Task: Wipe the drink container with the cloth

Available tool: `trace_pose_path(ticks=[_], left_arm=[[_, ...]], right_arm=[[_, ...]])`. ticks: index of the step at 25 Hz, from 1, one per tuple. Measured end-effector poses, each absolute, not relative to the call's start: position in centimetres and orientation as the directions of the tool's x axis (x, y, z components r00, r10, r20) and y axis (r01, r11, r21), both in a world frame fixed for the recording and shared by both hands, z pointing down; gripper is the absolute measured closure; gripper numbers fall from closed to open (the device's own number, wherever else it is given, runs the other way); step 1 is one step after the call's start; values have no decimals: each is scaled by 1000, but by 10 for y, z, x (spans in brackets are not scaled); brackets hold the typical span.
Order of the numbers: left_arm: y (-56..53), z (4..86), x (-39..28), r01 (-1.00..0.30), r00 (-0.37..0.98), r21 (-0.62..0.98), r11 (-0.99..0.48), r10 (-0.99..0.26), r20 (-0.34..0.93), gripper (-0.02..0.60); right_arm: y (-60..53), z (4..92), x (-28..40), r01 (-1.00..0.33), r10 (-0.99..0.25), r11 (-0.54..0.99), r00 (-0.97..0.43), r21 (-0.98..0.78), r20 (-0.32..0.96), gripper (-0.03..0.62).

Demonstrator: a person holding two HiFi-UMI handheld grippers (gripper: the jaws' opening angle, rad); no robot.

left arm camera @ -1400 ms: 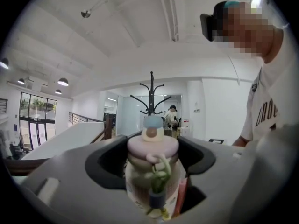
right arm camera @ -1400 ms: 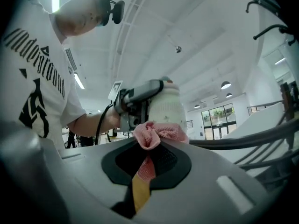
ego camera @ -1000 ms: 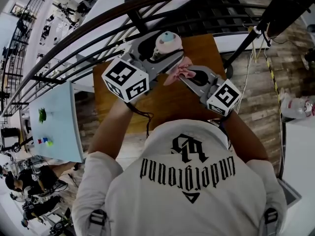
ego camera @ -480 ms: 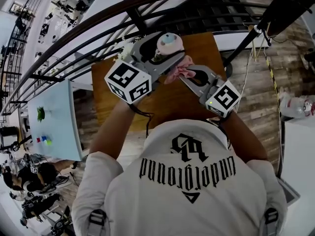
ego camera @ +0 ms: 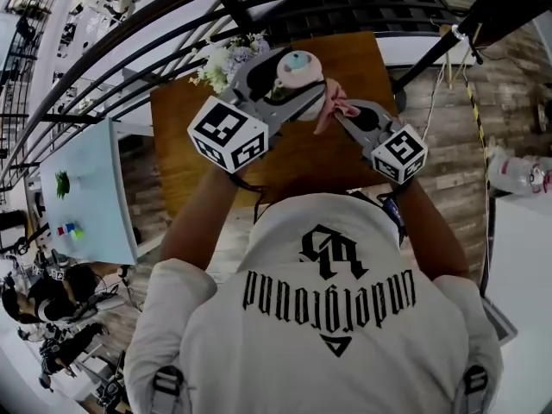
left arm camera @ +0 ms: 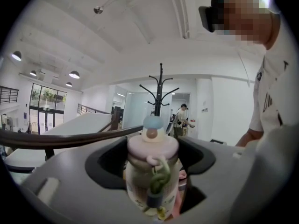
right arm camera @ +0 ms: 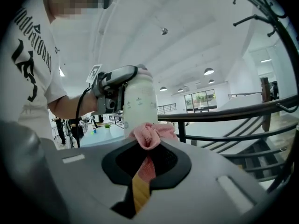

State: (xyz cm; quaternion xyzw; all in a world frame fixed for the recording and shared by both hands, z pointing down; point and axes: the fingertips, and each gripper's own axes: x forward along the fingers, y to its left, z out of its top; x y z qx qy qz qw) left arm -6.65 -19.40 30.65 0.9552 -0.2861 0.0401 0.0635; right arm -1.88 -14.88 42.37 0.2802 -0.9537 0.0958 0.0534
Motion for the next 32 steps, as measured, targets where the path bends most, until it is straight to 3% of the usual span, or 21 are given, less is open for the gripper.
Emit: trace_pose_path(ticks=[12,32], left_arm=[[-167,403,-62,-567,802,27,-823,-544,246,199],[-150,576,-45,-510,758,37,-859,-429,490,201]], right_arm=[[-145,462,22,-626,-590,739,-780,-249,209,568],[-138,536,52,-674,-596,656,-739,-340,314,568]])
